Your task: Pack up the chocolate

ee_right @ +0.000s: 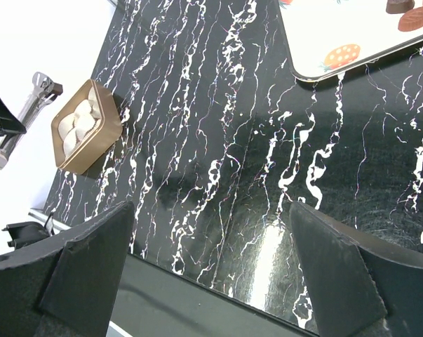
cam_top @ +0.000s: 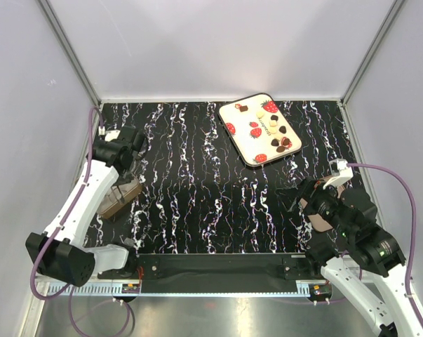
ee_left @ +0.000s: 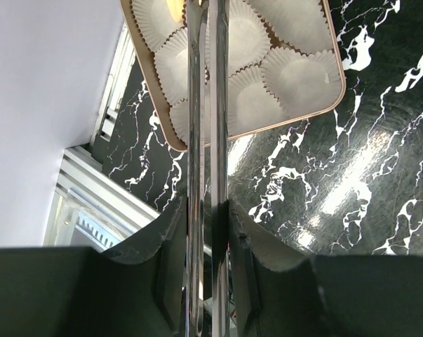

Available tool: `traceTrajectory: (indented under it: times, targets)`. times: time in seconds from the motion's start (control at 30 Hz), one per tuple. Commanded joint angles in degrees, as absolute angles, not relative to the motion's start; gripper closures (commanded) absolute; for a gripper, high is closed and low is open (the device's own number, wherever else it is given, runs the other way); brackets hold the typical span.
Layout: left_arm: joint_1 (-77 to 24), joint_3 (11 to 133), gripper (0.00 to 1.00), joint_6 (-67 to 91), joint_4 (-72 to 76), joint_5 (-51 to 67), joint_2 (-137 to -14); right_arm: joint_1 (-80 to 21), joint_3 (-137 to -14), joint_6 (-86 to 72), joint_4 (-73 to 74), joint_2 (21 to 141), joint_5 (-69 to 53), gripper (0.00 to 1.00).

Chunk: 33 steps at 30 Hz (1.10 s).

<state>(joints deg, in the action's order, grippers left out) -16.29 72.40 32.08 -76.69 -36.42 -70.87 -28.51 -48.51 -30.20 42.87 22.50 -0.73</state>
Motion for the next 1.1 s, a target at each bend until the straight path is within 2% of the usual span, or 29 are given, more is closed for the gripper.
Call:
traceTrajectory:
  times: [0.0, 0.4, 0.73, 0.87, 0.97, 1.07]
  targets:
    - [-16.1, 72.2, 0.7, 31.0, -77.0, -36.9, -70.8, -28.9, -48.2, -29.5, 40.3, 22.1, -1.6, 0.0]
    - [-16.3, 70.7, 0.67, 30.6, -77.0, -27.8, -70.9, -28.9, -48.0, -29.4, 40.7, 21.9, -1.8, 0.0]
    - [-16.6, 70.8, 0.68, 30.5, -74.4, -29.7, -71.9, -28.9, -48.3, -29.4, 41.3, 21.0, -1.5, 0.0]
    - [-16.9, 74.3, 0.68, 30.8, -74.8, -31.1, -72.0, -28.9, -48.0, -29.2, 40.9, 20.8, -1.4, 0.0]
    - [-18.3, 81.8, 0.68, 30.2, -75.5, -31.7, -73.6, -28.9, -48.2, -29.1, 41.1, 21.3, -1.1, 0.0]
    - [-23.6, 87.2, 0.68, 31.5, -75.6, -32.0, -76.9, -28.9, -48.7, -29.1, 41.3, 22.0, -0.6, 0.0]
